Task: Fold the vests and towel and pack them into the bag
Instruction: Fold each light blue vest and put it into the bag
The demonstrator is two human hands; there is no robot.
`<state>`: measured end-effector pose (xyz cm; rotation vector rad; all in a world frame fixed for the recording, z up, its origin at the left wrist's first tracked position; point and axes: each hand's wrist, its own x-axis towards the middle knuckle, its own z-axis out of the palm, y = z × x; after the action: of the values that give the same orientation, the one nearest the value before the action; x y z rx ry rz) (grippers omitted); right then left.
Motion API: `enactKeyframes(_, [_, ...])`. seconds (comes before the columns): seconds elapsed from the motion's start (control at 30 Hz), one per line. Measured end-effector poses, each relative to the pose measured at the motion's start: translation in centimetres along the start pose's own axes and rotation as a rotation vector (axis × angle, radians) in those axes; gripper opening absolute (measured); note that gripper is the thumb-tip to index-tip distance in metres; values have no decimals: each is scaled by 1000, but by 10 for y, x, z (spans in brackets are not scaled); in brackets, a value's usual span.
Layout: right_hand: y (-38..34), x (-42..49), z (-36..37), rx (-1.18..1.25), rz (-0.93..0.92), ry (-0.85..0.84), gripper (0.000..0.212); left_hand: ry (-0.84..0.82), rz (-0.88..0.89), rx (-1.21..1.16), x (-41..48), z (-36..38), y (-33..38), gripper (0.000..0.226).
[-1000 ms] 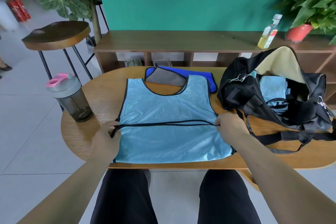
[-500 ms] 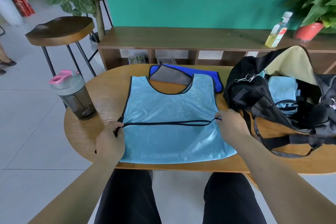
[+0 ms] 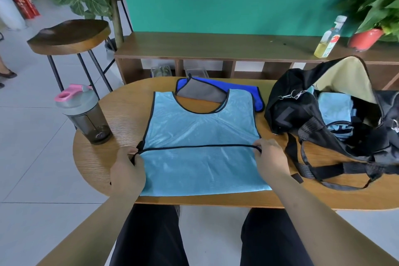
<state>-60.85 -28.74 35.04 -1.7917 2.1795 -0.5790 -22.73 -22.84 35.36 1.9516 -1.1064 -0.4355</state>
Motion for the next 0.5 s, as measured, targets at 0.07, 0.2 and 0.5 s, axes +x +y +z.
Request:
enactKeyframes(0.07, [2, -1, 3, -33, -29, -11, 27, -16, 11, 18, 1, 0, 1, 24])
enactKeyframes(0.2, [2, -1, 3, -48, -39, -30, 30, -30, 18, 69, 4, 0, -2, 26])
enactKeyframes(0.5, [-6, 3, -6, -134, -64, -85, 27, 4, 10, -50, 0, 0, -4, 10])
